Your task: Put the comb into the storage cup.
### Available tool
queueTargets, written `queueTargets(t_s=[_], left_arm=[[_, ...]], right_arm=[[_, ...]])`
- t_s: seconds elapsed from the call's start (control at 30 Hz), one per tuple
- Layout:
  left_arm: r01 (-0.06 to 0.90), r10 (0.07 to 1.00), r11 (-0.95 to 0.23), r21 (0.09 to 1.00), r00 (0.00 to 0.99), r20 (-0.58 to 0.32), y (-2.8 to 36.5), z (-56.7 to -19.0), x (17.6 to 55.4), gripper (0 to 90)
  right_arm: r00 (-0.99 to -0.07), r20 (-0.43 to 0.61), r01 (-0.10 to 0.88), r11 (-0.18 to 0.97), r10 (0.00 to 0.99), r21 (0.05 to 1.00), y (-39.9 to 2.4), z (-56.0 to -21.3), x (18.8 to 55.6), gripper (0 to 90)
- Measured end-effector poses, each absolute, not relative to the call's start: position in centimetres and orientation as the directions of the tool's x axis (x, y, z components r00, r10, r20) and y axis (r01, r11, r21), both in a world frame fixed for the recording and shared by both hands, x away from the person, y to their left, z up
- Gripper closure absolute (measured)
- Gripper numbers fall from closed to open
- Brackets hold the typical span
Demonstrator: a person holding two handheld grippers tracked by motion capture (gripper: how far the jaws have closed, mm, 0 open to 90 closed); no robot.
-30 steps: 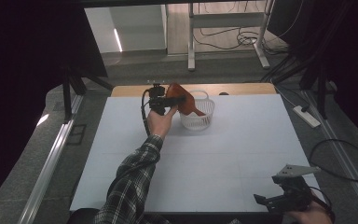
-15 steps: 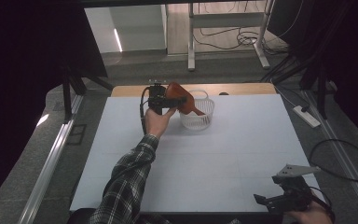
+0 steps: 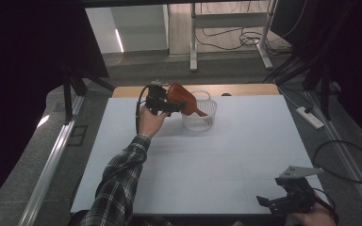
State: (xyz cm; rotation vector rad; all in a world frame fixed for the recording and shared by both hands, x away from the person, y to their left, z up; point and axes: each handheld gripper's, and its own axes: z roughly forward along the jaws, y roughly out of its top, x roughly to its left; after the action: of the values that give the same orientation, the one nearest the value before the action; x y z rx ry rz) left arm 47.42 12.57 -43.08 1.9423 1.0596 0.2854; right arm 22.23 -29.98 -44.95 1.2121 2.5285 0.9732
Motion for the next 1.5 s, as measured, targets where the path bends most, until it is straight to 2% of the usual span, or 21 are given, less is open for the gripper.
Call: queueTargets(t_s=[0.3,1.5], left_arm=[[0.516,0.745,-0.325,0.793,0.656,-0.121,13.6,-43.3,46.9,0.0],[0.495,0.708,-0.319,0.808,0.692,-0.144,17.6,-44.2,42.1,0.0]], right_arm=[[-0.653,0.118,0.636,0.457,0.748,0.622,-29.9,-45.0,22.2,3.2],[-0.599,0.068,0.62,0.408,0.798,0.67,-30.2,-44.6,21.7,0.0]])
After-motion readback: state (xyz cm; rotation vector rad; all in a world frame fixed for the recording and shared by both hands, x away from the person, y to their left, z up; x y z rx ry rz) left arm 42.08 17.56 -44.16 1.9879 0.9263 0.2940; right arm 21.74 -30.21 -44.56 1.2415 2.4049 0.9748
